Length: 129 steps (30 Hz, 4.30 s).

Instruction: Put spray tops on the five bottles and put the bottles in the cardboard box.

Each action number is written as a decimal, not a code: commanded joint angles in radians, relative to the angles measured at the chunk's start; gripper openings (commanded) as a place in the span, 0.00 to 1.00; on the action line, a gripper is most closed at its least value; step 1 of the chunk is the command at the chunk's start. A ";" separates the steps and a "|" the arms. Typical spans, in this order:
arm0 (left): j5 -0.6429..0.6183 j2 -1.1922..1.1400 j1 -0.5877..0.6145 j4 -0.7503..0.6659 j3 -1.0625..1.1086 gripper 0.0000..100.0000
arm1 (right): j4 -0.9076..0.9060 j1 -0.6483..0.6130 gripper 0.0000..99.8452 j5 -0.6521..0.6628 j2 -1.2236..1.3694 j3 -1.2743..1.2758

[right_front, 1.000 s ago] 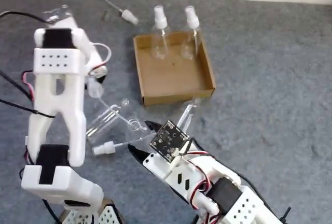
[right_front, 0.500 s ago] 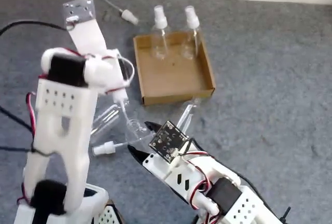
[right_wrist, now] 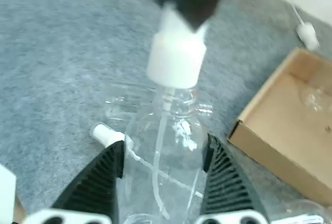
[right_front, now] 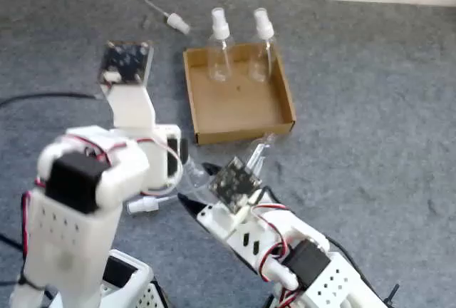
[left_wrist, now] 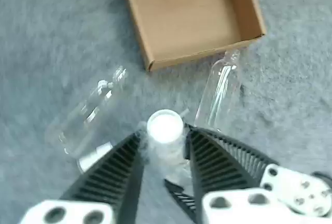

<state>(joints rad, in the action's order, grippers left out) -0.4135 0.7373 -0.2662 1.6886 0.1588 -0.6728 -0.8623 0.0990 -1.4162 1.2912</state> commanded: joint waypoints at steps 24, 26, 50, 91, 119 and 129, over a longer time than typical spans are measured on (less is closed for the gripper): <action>0.477 0.423 0.249 -0.477 0.638 0.23 | 0.041 0.266 0.00 -0.021 0.306 -0.435; 0.474 0.483 0.249 -0.537 0.723 0.23 | 0.041 0.266 0.00 -0.021 0.412 -0.510; 0.405 0.854 0.074 -0.832 1.122 0.23 | -0.257 0.085 0.00 -0.086 0.829 -1.029; 0.474 0.857 0.321 -0.991 1.293 0.23 | -0.165 0.432 0.00 0.127 1.844 -1.787; 0.474 0.857 0.321 -0.990 1.293 0.23 | -0.265 0.378 0.17 0.127 1.929 -1.799; 0.474 0.857 0.321 -0.990 1.293 0.23 | -0.266 0.372 0.26 0.127 1.925 -1.830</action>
<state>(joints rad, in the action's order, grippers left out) 0.0514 1.5950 0.0453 0.7219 1.4538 -0.9352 -0.4757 0.2186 0.5278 -0.4595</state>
